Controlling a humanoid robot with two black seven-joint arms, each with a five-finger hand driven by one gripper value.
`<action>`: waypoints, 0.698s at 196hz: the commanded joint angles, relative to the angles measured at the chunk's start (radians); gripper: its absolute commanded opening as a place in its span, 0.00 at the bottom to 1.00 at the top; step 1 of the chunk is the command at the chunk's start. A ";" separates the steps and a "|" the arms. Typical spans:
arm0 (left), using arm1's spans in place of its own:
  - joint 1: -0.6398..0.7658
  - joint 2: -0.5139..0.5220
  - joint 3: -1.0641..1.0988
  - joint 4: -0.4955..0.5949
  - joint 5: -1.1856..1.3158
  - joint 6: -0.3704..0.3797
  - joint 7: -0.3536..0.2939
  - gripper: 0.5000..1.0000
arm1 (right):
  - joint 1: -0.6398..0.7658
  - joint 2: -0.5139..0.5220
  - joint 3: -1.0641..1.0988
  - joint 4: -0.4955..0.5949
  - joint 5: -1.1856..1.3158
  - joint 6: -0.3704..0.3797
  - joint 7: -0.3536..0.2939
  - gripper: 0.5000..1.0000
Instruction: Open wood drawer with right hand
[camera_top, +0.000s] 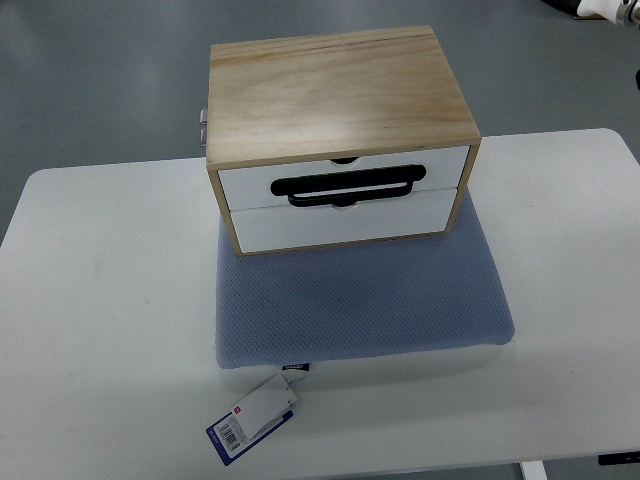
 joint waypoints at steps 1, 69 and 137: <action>0.000 0.000 0.000 0.000 0.001 0.000 0.000 1.00 | 0.112 -0.015 -0.145 0.043 -0.075 0.030 -0.043 0.89; -0.002 0.000 0.001 0.001 0.001 -0.002 0.000 1.00 | 0.635 -0.009 -0.714 0.481 -0.233 0.052 -0.344 0.89; -0.002 0.000 0.000 0.001 0.001 -0.002 0.000 1.00 | 0.794 0.078 -0.821 0.790 0.062 -0.064 -0.516 0.89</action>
